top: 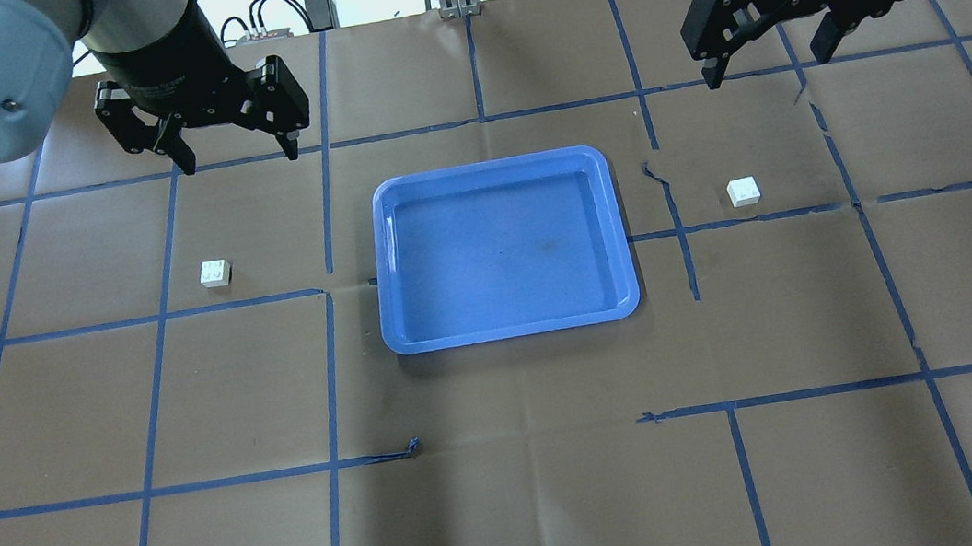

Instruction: Assemble white blocks and place on blue tray

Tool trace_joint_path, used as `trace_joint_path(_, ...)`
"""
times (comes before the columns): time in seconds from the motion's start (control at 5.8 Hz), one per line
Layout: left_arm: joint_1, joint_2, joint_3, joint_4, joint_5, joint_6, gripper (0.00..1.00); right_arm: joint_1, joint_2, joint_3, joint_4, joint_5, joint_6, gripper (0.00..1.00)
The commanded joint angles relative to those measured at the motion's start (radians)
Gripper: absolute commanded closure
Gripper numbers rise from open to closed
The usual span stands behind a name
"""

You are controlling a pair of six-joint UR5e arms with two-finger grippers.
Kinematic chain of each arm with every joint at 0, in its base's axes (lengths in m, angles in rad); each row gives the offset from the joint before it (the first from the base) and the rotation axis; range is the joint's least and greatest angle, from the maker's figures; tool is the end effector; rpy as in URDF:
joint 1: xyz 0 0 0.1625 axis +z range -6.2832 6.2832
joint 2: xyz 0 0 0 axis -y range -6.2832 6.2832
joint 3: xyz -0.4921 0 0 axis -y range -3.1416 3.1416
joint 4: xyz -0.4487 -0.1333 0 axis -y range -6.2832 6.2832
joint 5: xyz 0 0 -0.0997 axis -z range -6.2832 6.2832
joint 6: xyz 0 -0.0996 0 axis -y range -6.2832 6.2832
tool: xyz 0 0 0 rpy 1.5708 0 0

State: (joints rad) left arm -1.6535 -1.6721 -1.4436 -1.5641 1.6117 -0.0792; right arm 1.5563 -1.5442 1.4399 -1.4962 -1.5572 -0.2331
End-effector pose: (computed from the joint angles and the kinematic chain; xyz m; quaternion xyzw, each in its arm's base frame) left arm -0.1785 -0.5885 0.5675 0.0014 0.9997 -0.0179 0.0191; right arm 0.1265 -0.5639 0.6046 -0.1092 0.9939 -0.0156 0.0049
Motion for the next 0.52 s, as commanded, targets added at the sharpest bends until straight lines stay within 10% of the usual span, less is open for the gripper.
trace_joint_path(0.0,0.052,0.006,-0.003,-0.001,-0.007,0.038,0.01,-0.005,-0.005,-0.003,-0.009,-0.009,-0.386,0.00)
trace_joint_path(0.34,0.150,0.000,-0.026,-0.005,-0.009,0.137,0.01,-0.034,0.010,0.008,-0.061,-0.011,-0.913,0.00)
